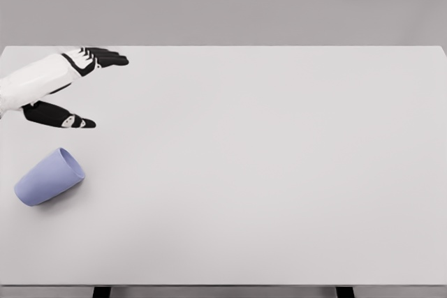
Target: Flip the cup with left arm and place it on the table
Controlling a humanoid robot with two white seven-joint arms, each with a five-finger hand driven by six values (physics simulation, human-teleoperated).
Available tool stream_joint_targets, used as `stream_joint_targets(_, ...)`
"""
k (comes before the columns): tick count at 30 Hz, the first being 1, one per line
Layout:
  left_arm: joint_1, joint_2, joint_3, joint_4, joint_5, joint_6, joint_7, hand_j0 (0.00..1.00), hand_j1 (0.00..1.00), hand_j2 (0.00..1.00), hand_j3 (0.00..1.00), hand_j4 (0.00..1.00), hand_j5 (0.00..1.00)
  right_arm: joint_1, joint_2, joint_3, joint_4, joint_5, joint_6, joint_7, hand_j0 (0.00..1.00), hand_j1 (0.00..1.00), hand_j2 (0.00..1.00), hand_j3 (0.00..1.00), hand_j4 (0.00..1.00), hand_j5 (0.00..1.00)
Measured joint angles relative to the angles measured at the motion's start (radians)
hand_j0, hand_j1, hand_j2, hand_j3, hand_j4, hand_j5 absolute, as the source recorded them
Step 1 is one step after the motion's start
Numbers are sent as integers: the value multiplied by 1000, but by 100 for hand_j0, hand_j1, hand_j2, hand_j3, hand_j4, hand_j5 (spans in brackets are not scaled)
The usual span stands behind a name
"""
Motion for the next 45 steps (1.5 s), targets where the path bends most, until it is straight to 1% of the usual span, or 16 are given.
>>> stream_joint_targets(6, 0, -11, -17, -1, -1, 32, -24, 100, 100, 100, 100, 100, 100, 0, 0, 1, 0, 0, 0, 0, 100, 100, 100, 100, 100, 100)
stream_joint_targets(11, -31, -57, -19, -2, -1, 88, -111, 100, 100, 100, 100, 100, 100, 0, 0, 1, -1, 0, 0, 0, 100, 100, 100, 100, 100, 100)
stream_joint_targets(13, -67, -55, -18, -2, 0, 152, -153, 100, 100, 100, 100, 100, 100, 0, 0, 1, -1, 0, 0, 0, 100, 100, 100, 100, 100, 100)
stream_joint_targets(14, -90, -28, -21, -2, 2, 212, -160, 100, 100, 100, 100, 100, 100, 0, 0, 1, -1, 0, 0, 0, 100, 100, 100, 100, 100, 100)
stream_joint_targets(16, -192, 40, -45, -2, 27, 312, -123, 100, 100, 100, 100, 100, 100, 0, 0, 1, -1, 0, 0, 0, 100, 100, 100, 100, 100, 100)
stream_joint_targets(17, -212, 87, -72, -2, 93, 344, -102, 100, 100, 100, 100, 100, 100, 0, 0, 1, -1, 0, 0, 0, 100, 100, 100, 100, 100, 100)
stream_joint_targets(19, -215, 184, -124, -2, 236, 359, -72, 100, 100, 100, 100, 100, 100, 0, 0, 1, -1, 0, 0, 0, 100, 100, 100, 100, 100, 100)
stream_joint_targets(21, -212, 253, -172, -2, 330, 300, -74, 100, 100, 100, 100, 100, 100, 0, 0, 1, -1, 0, 0, 0, 100, 100, 100, 100, 100, 100)
stream_joint_targets(24, -169, 355, -240, -2, 514, 225, -105, 100, 100, 100, 100, 100, 100, 0, 0, 1, -1, 0, 0, 0, 100, 100, 100, 100, 100, 100)
stream_joint_targets(25, -163, 379, -254, -2, 578, 213, -135, 100, 100, 100, 100, 100, 100, 0, 0, 1, -1, 0, 0, 0, 100, 100, 100, 100, 100, 100)
stream_joint_targets(27, -120, 409, -272, -3, 695, 206, -172, 100, 100, 100, 100, 100, 100, 0, 0, 1, -1, 0, 0, 0, 100, 100, 100, 100, 100, 100)
stream_joint_targets(30, -84, 432, -283, -3, 788, 239, -186, 100, 100, 100, 100, 100, 100, 0, 0, 1, -1, 0, 0, 0, 100, 100, 100, 100, 100, 100)
stream_joint_targets(33, -49, 437, -289, -3, 815, 272, -187, 100, 100, 100, 100, 100, 100, 0, 0, 1, -1, 0, 0, 0, 100, 100, 100, 100, 100, 100)
stream_joint_targets(36, -46, 423, -290, -4, 822, 328, -160, 100, 100, 100, 100, 100, 100, 0, 0, 1, -1, 0, 0, 0, 100, 100, 100, 100, 100, 100)
stream_joint_targets(41, -41, 371, -292, -4, 730, 437, -121, 100, 100, 100, 100, 100, 100, 0, 0, 1, -1, 0, 0, 0, 100, 100, 100, 100, 100, 100)
stream_joint_targets(45, -9, 349, -293, -4, 667, 483, -116, 100, 100, 100, 100, 100, 100, 0, 0, 1, -1, 0, 0, 0, 100, 100, 100, 100, 100, 100)
